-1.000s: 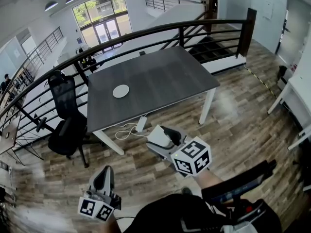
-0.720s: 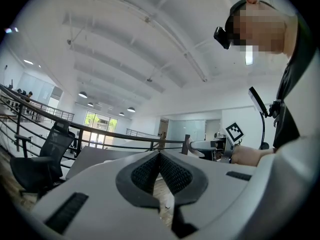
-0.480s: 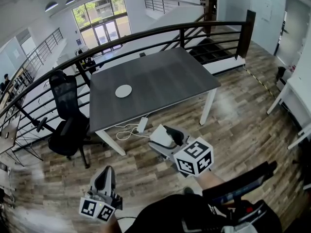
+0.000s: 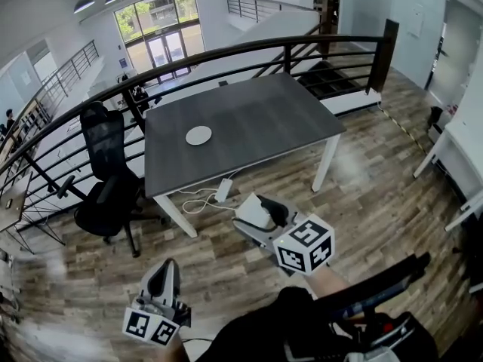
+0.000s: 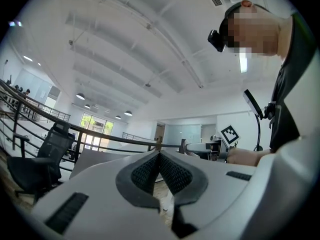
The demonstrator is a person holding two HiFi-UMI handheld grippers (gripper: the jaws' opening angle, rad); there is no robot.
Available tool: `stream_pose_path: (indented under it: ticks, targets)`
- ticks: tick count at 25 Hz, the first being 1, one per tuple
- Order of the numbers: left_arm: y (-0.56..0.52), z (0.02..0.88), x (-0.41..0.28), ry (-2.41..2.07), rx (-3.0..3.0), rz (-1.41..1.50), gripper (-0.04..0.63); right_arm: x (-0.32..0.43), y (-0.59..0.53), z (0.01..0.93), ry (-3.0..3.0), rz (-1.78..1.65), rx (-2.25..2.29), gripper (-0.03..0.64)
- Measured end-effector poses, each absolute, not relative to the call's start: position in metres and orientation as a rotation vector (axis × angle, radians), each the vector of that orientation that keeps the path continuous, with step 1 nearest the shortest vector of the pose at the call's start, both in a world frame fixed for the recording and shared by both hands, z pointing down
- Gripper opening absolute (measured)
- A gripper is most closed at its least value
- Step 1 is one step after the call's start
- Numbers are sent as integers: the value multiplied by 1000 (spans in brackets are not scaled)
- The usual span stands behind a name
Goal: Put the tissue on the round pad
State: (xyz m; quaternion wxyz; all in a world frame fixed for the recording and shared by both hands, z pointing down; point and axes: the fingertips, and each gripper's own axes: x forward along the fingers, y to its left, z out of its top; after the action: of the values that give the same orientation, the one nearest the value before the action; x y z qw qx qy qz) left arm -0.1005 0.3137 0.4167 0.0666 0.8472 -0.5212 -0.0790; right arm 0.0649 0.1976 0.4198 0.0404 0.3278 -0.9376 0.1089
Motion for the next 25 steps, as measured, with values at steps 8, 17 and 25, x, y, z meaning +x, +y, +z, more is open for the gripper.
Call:
stream_pose_path:
  ticks: [8, 17, 25]
  targets:
    - [322, 419, -109, -1533, 2581, -237, 3, 54, 205, 421, -2859, 319, 1005, 330]
    - [288, 421, -113, -1630, 2523, -176, 3, 45, 158, 421, -2892, 331, 929, 330]
    - [232, 409, -101, -1713, 2470, -175, 3, 52, 92, 413, -2930, 328, 858, 330]
